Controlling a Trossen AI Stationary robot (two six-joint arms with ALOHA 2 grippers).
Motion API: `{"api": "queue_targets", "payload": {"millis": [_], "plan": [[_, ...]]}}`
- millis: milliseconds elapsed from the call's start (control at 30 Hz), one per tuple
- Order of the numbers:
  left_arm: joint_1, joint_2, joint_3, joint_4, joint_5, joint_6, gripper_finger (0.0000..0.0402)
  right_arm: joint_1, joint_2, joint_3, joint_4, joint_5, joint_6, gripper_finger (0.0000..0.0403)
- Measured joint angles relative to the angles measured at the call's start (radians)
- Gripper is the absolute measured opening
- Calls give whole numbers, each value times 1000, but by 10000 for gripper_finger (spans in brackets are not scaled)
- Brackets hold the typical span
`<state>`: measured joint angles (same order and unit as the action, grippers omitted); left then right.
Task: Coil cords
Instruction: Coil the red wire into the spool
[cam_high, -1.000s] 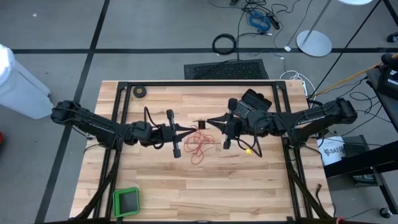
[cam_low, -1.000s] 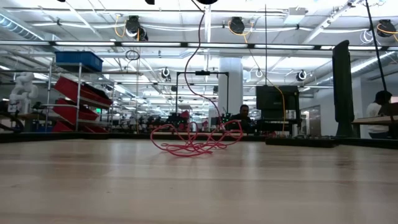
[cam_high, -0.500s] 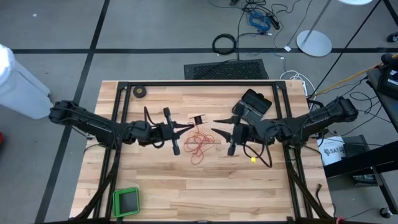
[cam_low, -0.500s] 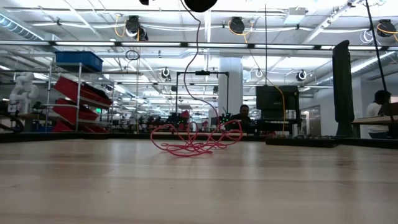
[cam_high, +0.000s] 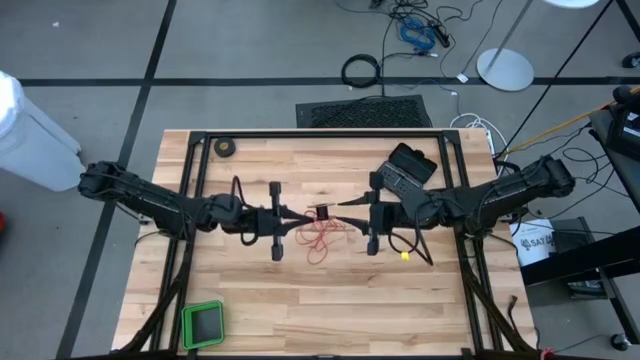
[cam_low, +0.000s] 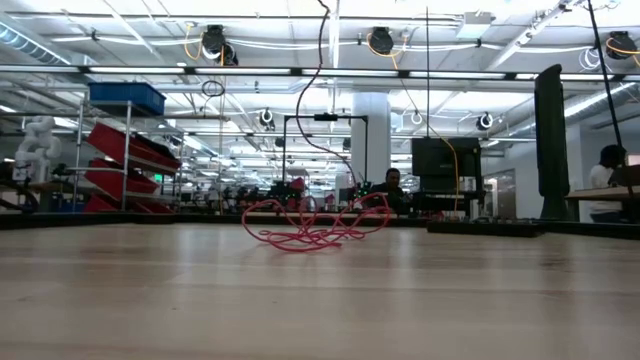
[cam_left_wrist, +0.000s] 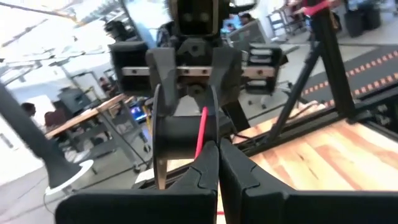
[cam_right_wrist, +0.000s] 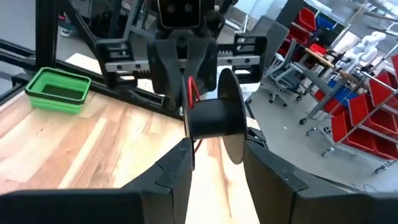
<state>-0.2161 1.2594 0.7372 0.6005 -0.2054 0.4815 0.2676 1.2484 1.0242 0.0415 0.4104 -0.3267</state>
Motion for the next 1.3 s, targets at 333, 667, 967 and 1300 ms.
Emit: {"api": "queue_targets", "payload": {"millis": [333, 667, 967, 1300], "plan": [[0, 0, 0, -72, 19, 30, 0, 0, -9, 0, -12, 2, 37, 130], [1, 0, 0, -74, 19, 30, 0, -14, -16, 0, -8, -77, 80, 130], [1, 0, 0, -56, 19, 23, 0, -41, 28, 0, -2, -72, 56, 130], [1, 0, 0, -63, 19, 21, 0, -61, 40, 0, 38, -77, 42, 98]]}}
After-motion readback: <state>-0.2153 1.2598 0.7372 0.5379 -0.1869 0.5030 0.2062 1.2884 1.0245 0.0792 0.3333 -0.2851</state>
